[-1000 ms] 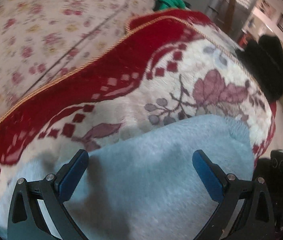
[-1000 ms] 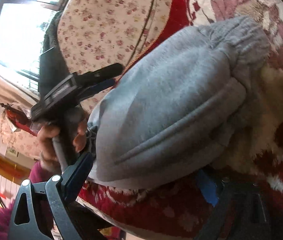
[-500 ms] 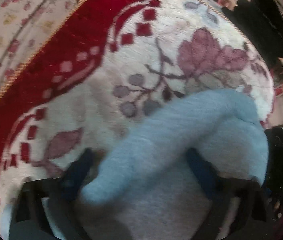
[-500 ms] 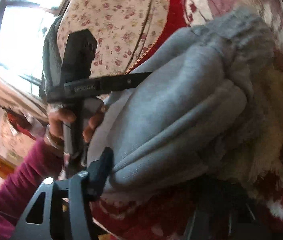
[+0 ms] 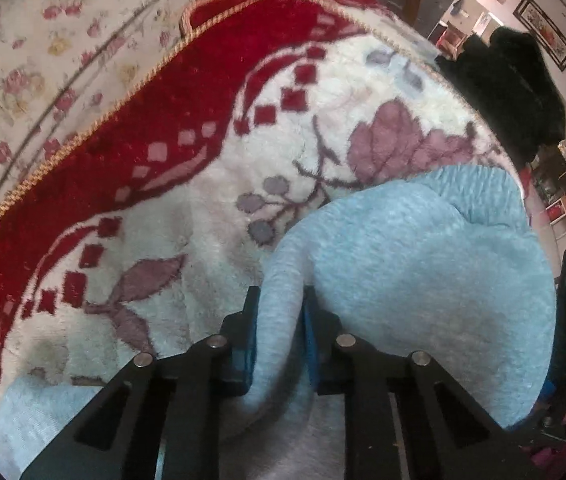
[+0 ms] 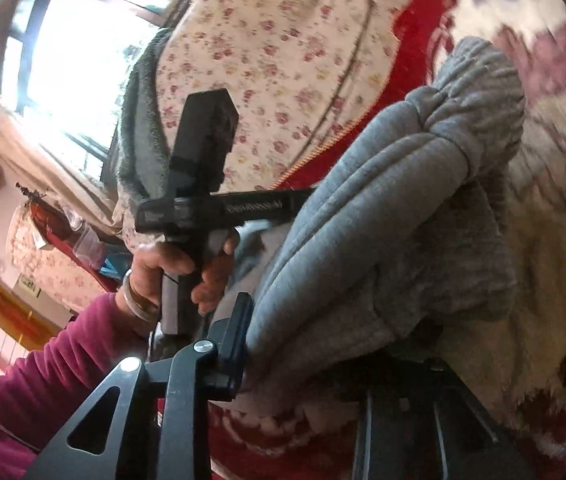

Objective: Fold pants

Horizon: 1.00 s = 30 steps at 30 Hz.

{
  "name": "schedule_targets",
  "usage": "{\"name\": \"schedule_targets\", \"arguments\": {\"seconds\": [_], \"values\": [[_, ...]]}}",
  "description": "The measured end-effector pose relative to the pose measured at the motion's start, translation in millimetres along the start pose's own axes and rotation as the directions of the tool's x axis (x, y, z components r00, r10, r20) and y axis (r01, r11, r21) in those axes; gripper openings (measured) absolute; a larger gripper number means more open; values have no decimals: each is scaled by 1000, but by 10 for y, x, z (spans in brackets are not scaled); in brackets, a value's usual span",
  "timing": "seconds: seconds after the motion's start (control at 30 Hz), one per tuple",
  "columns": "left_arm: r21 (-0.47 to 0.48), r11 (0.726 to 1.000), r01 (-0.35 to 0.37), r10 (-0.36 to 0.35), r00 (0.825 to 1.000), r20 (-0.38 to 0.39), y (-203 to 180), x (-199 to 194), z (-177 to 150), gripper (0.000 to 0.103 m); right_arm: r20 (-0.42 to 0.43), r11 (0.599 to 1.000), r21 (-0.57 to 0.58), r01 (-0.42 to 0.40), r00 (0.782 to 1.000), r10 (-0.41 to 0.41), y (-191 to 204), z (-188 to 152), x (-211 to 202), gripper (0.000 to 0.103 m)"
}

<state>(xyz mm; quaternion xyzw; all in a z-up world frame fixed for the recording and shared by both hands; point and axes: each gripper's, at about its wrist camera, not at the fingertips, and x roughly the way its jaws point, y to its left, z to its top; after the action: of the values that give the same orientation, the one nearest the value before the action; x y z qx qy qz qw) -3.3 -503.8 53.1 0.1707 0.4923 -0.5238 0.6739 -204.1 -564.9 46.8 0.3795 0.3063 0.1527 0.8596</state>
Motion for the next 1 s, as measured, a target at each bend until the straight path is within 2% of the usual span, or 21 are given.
{"name": "schedule_targets", "arguments": {"seconds": [0.2,0.37,0.5,0.6,0.73,0.83,0.87,0.97,1.0], "values": [[-17,1000,2,-1,996,91,62,-468,67,16,18,994,-107,-21,1000,23,383,154,-24,31],[-44,999,-5,13,983,182,134,-969,34,16,21,975,-220,-30,999,35,809,284,19,30],[-98,995,-10,37,960,279,309,-1514,-153,15,10,947,-316,-54,998,60,1237,351,130,30],[-151,988,-20,72,937,343,493,-1910,-385,13,-17,911,-408,-67,998,66,1618,338,294,30],[-244,969,-47,145,905,399,797,-2367,-860,11,-79,840,-534,-93,995,60,2165,211,651,30],[-344,937,-57,206,886,415,1078,-2623,-1363,11,-139,799,-590,-118,989,44,2418,51,934,30],[-391,918,-65,239,878,414,1194,-2719,-1595,11,-168,786,-605,-128,985,31,2485,-35,1060,30],[-512,851,-120,351,854,384,1486,-2938,-2208,11,-237,742,-653,-153,972,-8,2662,-308,1454,30],[-561,816,-142,395,845,361,1575,-3026,-2423,11,-260,724,-671,-160,965,-28,2716,-427,1586,30]]}}
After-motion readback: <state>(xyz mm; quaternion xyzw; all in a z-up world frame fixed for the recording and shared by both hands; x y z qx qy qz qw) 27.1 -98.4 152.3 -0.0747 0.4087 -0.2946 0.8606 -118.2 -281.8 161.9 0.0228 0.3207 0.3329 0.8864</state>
